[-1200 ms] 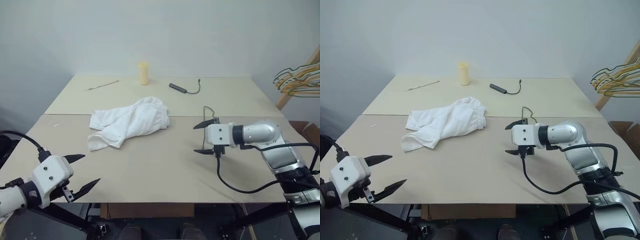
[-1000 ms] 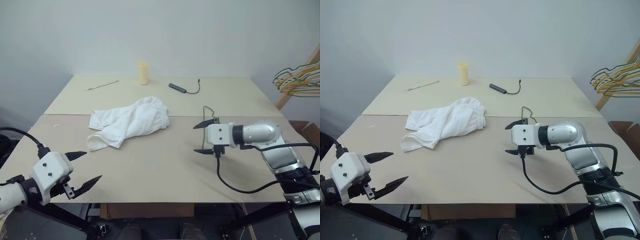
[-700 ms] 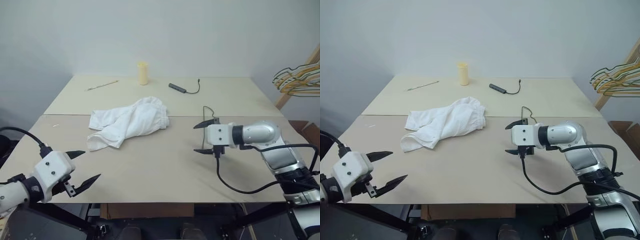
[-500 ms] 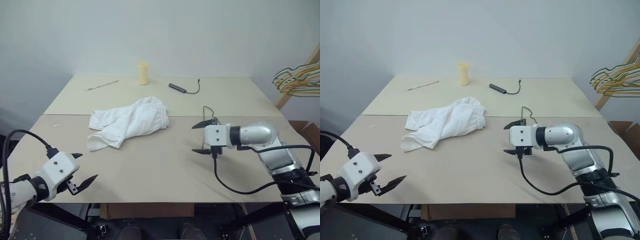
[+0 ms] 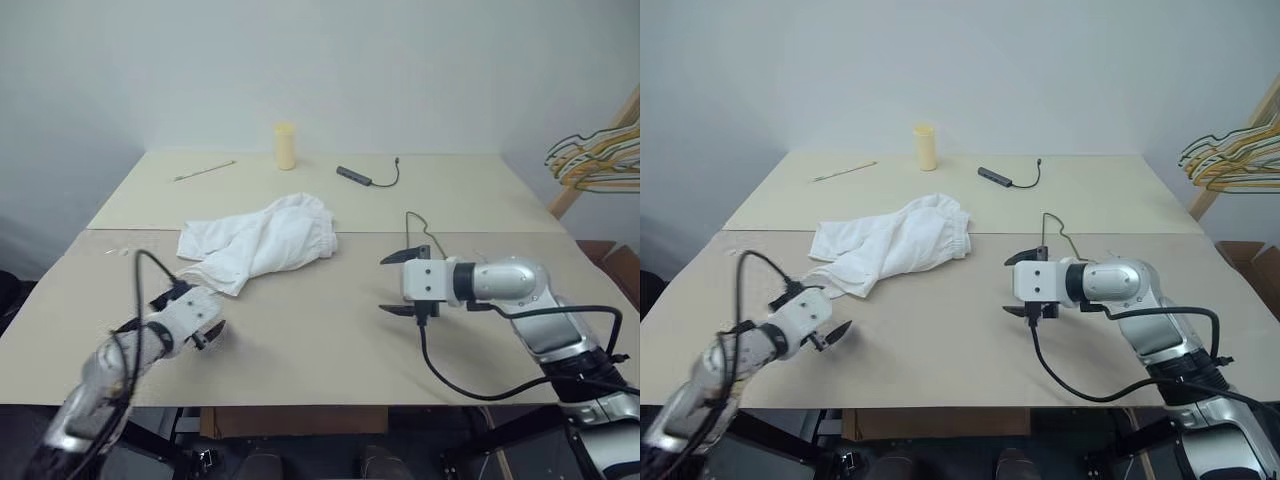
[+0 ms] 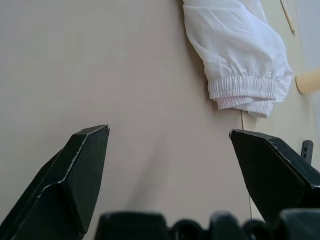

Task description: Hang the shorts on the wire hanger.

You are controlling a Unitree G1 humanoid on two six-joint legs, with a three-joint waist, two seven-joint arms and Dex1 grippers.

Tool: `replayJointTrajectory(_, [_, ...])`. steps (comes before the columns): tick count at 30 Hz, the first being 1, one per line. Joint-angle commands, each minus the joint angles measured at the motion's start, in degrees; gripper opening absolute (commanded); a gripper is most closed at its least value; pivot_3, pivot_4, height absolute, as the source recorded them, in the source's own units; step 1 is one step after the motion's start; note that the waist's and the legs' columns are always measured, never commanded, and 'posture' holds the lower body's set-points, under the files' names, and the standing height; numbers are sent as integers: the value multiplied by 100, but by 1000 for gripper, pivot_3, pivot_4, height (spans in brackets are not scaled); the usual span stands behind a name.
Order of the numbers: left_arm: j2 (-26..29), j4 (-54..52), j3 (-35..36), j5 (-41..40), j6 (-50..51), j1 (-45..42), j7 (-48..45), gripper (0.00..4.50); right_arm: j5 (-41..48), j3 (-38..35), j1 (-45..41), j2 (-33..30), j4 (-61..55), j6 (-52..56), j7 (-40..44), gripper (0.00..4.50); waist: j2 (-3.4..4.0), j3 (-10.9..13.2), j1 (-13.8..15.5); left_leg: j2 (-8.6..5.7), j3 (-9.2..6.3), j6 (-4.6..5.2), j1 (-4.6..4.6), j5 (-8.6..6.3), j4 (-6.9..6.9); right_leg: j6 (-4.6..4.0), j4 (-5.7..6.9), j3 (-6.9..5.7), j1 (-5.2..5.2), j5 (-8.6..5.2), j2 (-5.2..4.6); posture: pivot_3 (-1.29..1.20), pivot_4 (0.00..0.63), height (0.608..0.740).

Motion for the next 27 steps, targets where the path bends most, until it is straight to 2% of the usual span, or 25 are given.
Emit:
replayJointTrajectory(1, [-221, 553, -405, 467, -456, -561, 310, 4500, -42, -110, -85, -18, -157, 33, -119, 4456, -1, -1, 3, -2, 0, 0, -1, 0, 0, 0, 0, 1, 0, 1, 0, 76, 0, 740])
replayJointTrajectory(5, [-509, 1385, -739, 954, -665, -1087, 728, 4500, -77, -113, -61, -19, -183, 60, -170, 4456, -1, -1, -16, -2, 0, 0, -3, 0, -3, 0, -2, 3, -4, 1, 1, 55, 0, 740])
replayJointTrajectory(9, [-634, 1718, -788, 1088, -683, -1255, 804, 4500, -121, -130, 9, -71, -229, 65, -218, 4456, -1, -1, -30, -3, 0, 1, 0, 0, -1, -1, 1, 4, 0, 2, 1, 47, 0, 740])
replayJointTrajectory(12, [-710, 1974, -771, 1215, -709, -1384, 1010, 3899, -166, -144, 23, -61, -215, 55, -251, 4500, -1, -2, -63, -4, 0, 1, 1, 0, 3, 2, 3, 4, 1, 3, 1, 41, 0, 740])
replayJointTrajectory(23, [-696, 1696, -614, 1195, -684, -1343, 926, 152, -223, -109, -48, -20, -147, 25, -321, 4500, -1, -2, -153, -5, -2, 1, -2, 0, 3, 4, 2, 6, -1, 4, 1, 50, 0, 740])
replayJointTrajectory(27, [-590, 879, -339, 969, -571, -953, 643, 37, -261, -109, -32, -37, -149, 10, -347, 4500, -1, -2, -163, -5, -2, 1, -3, 0, 3, 5, 1, 8, 0, 4, 0, 47, 0, 740])
